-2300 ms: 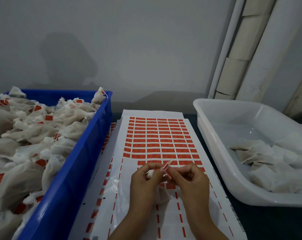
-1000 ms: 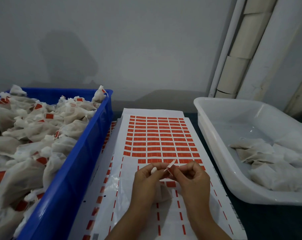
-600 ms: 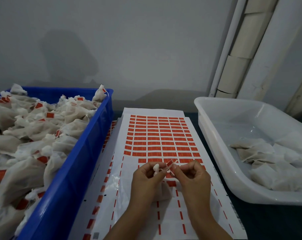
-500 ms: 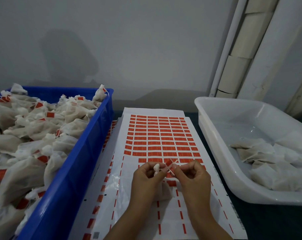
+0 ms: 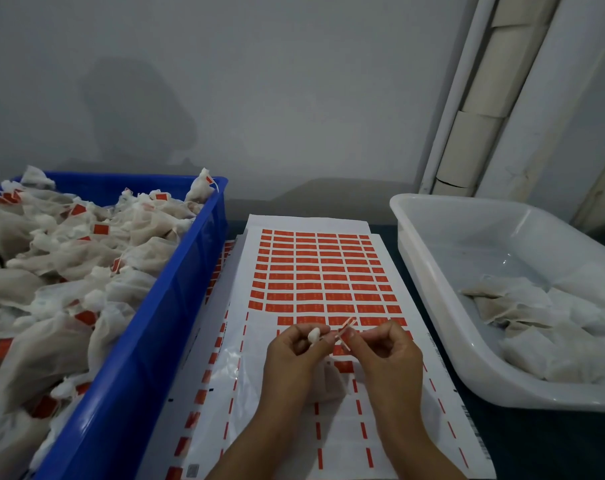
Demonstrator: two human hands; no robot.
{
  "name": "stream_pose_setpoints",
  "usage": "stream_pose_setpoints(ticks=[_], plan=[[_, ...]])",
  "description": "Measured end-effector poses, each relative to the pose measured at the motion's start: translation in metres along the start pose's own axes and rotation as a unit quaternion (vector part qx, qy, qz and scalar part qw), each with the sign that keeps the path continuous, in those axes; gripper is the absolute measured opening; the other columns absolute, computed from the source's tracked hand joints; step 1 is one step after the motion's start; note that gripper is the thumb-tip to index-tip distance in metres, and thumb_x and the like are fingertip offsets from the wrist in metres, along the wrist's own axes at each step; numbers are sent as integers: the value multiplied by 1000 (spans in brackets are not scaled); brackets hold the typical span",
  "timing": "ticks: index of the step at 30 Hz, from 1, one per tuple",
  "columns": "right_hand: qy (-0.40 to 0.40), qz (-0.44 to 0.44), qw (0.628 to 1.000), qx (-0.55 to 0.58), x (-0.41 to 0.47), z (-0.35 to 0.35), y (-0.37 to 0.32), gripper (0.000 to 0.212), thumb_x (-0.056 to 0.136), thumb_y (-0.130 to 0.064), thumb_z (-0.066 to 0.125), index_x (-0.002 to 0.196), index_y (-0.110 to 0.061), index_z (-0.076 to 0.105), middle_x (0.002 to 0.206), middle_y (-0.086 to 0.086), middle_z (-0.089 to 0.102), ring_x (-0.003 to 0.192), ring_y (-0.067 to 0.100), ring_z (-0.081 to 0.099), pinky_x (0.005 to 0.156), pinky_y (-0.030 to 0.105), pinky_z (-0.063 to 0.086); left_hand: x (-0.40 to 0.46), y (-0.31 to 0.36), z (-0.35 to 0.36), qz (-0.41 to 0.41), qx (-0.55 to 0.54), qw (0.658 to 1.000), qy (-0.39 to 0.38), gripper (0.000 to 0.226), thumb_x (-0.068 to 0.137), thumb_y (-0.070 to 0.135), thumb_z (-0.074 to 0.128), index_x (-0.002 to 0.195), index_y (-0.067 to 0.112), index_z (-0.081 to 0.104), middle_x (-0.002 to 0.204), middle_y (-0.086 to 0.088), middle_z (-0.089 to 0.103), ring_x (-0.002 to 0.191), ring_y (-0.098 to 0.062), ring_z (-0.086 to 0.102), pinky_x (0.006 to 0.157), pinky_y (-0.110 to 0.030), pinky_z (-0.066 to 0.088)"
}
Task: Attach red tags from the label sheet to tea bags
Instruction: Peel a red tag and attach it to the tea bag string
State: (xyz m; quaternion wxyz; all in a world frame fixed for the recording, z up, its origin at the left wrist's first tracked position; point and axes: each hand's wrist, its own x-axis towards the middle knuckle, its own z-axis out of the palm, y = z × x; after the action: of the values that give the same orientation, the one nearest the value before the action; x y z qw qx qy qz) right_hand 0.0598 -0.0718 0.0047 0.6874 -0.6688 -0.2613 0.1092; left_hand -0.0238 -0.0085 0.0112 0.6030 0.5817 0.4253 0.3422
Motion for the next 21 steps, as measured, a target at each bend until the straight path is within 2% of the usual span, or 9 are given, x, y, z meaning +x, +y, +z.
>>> stream_pose_setpoints(ticks=[4, 9, 12, 16, 18, 21], plan=[[-6, -2, 1000, 6, 0, 0, 1, 14, 74, -15, 72, 71, -19, 58, 64, -17, 64, 68, -11, 62, 46, -1, 39, 0, 0, 0, 6, -6, 1000, -13, 13, 78, 25, 70, 90, 24, 65, 88, 16, 67, 81, -4, 62, 55, -3, 42], [-22, -9, 1000, -8, 0, 1, 3, 12, 73, -21, 71, 72, -19, 59, 68, -16, 65, 70, -8, 63, 50, 0, 41, 0, -1, 1, 18, -17, 999, 27, 12, 77, 27, 71, 86, 25, 64, 86, 17, 67, 79, -4, 62, 49, -1, 42], [-37, 0, 999, -13, 1, 1, 5, 10, 76, -22, 68, 79, -20, 59, 75, -12, 67, 69, -3, 66, 52, 4, 45, 2, -1, -2, 4, -40, 999, 29, 12, 78, 25, 70, 88, 23, 65, 86, 17, 67, 80, -5, 62, 55, -5, 43], [-67, 15, 997, -29, 4, -1, 6, 5, 85, -26, 58, 84, -28, 53, 79, -18, 65, 67, -1, 67, 53, 8, 48, 6, 1, -4, -11, -54, 998, 27, 11, 79, 23, 70, 89, 23, 65, 91, 13, 67, 83, -6, 61, 62, -6, 43], [-84, 29, 995, -37, 6, -3, 5, 3, 86, -33, 52, 86, -30, 53, 83, -16, 66, 69, 4, 68, 58, 11, 50, 6, 3, -6, -22, -63, 998, 15, 14, 79, 24, 69, 92, 23, 66, 96, 11, 68, 88, -9, 62, 68, -12, 46], [-111, 54, 992, 0, 11, -6, 0, 12, 90, -32, 46, 87, -27, 57, 75, -17, 68, 69, 4, 68, 52, 10, 49, 7, 5, -8, -49, -72, 996, -19, 14, 80, 23, 68, 94, 22, 65, 101, 6, 67, 98, -17, 61, 90, -35, 51]])
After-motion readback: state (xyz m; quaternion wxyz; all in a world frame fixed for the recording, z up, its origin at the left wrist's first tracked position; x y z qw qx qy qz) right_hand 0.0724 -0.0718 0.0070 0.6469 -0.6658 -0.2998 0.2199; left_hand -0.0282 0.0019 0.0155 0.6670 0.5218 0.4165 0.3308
